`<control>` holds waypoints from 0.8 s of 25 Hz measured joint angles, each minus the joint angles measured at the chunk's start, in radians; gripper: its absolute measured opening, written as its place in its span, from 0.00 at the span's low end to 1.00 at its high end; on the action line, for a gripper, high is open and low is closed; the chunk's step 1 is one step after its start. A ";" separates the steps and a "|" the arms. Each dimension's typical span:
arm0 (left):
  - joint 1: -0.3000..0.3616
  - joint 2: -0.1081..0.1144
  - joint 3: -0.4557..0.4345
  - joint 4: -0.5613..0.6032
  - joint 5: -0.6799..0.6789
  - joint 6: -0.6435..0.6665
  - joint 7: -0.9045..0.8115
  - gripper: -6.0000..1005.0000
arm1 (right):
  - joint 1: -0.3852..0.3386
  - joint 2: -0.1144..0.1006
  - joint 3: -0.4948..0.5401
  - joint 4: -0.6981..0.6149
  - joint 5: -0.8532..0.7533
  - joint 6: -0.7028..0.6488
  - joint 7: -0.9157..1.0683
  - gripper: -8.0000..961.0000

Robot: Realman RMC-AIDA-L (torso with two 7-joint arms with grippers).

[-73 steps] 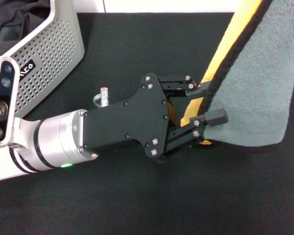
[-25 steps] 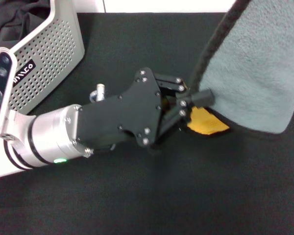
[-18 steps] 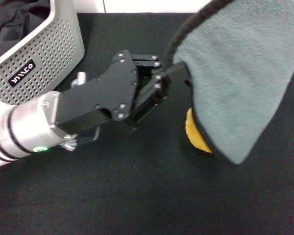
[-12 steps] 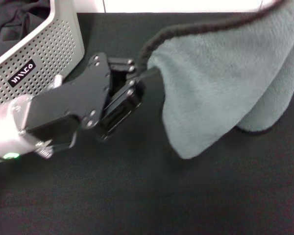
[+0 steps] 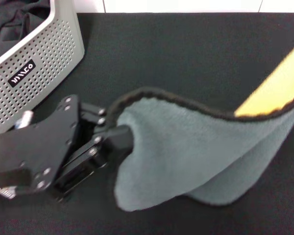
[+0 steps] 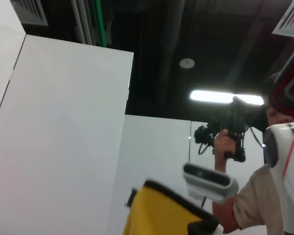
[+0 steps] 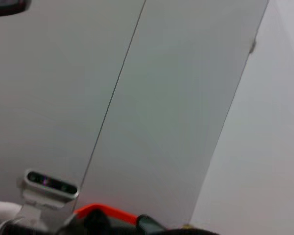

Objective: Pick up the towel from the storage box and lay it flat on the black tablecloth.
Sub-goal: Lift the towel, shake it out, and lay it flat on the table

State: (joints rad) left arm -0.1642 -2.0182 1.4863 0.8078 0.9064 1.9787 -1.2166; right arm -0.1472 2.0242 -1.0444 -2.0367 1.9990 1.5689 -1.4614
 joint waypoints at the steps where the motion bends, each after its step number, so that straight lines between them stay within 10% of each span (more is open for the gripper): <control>1: 0.010 0.002 -0.002 0.008 0.000 0.009 -0.006 0.02 | -0.027 0.002 -0.005 0.000 0.003 0.011 -0.002 0.05; 9: 0.094 0.018 -0.022 0.022 -0.013 0.053 -0.082 0.02 | -0.227 0.005 -0.011 0.069 0.080 0.166 -0.036 0.05; 20: 0.072 0.005 -0.023 -0.057 0.037 0.052 -0.115 0.02 | -0.359 0.005 -0.090 0.493 0.070 0.197 -0.271 0.05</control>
State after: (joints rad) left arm -0.0920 -2.0134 1.4634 0.7512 0.9435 2.0303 -1.3319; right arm -0.5063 2.0295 -1.1343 -1.5433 2.0689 1.7662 -1.7326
